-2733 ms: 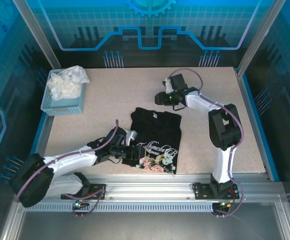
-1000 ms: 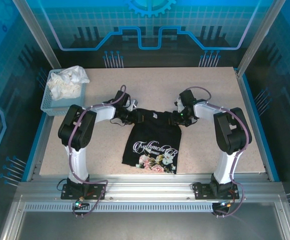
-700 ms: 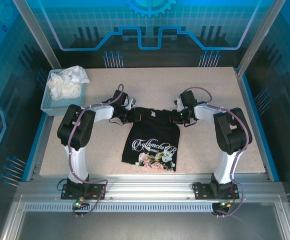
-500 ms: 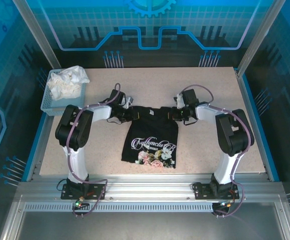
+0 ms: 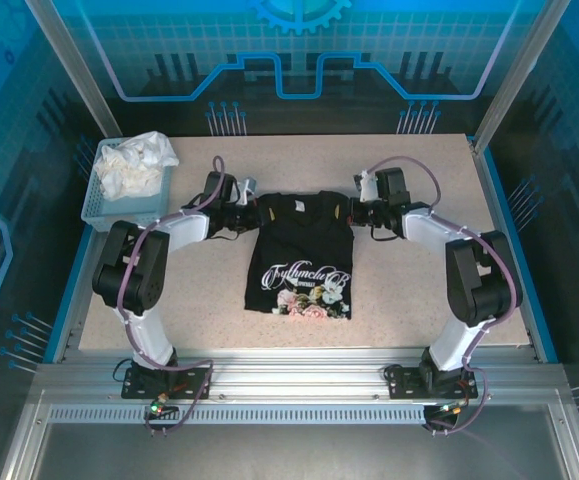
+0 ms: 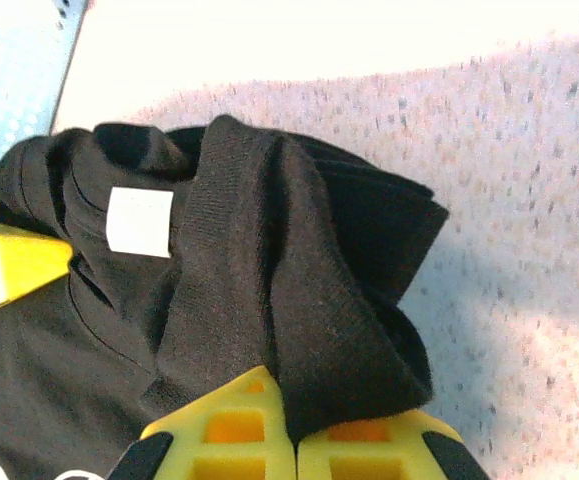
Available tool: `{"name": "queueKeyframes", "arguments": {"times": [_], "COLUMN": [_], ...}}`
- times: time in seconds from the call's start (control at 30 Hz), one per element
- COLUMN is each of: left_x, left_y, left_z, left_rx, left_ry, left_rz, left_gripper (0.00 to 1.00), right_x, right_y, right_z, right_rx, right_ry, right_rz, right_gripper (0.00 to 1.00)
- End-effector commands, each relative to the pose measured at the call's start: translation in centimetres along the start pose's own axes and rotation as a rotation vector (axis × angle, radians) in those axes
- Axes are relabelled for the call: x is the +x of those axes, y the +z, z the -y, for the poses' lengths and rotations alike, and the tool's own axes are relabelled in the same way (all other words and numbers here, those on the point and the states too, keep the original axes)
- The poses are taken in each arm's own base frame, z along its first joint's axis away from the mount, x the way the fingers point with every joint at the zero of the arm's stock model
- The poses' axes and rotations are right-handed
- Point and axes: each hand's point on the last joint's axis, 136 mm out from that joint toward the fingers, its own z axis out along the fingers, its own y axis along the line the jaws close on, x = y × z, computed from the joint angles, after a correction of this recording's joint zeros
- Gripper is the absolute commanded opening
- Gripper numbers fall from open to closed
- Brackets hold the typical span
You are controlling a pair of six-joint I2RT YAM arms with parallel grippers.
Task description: Fold the inside-out t-shirt
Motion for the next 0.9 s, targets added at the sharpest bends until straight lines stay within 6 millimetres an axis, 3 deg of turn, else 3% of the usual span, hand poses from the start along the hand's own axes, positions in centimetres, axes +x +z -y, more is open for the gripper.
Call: {"name": "queueKeyframes", "arguments": {"times": [0.0, 0.13, 0.2, 0.3, 0.4, 0.5, 0.6, 0.73, 0.87], "left_x": [-7.7, -13.6, -15.1, -14.7, -12.3, -8.7, -3.9, 2.8, 5.7], "left_y": [-3.1, -6.5, -8.0, -8.8, -7.9, -6.7, -5.9, -5.9, -5.8], "left_z": [4.8, 9.3, 11.3, 12.1, 10.2, 7.7, 5.3, 3.6, 2.2], "left_rx": [0.095, 0.124, 0.14, 0.152, 0.146, 0.152, 0.149, 0.142, 0.136], "left_ry": [0.104, 0.205, 0.249, 0.27, 0.26, 0.222, 0.17, 0.12, 0.071], "left_rz": [0.173, 0.292, 0.326, 0.335, 0.314, 0.281, 0.231, 0.165, 0.13], "left_gripper": [0.0, 0.0, 0.0, 0.0, 0.0, 0.0, 0.0, 0.01, 0.03], "right_x": [-8.7, -15.2, -17.0, -17.2, -15.1, -11.4, -6.6, 0.1, 3.4], "right_y": [-2.5, -5.8, -7.3, -8.2, -7.5, -6.3, -5.6, -5.7, -5.2], "right_z": [-2.3, -5.0, -6.3, -7.3, -7.1, -6.1, -5.1, -3.7, -2.2], "right_rx": [-0.045, -0.057, -0.065, -0.083, -0.11, -0.128, -0.129, -0.094, -0.025], "right_ry": [-0.077, -0.16, -0.199, -0.241, -0.252, -0.219, -0.167, -0.1, -0.065], "right_rz": [0.192, 0.309, 0.344, 0.355, 0.318, 0.258, 0.189, 0.09, 0.021], "right_gripper": [0.0, 0.0, 0.0, 0.0, 0.0, 0.0, 0.0, 0.0, 0.0]}}
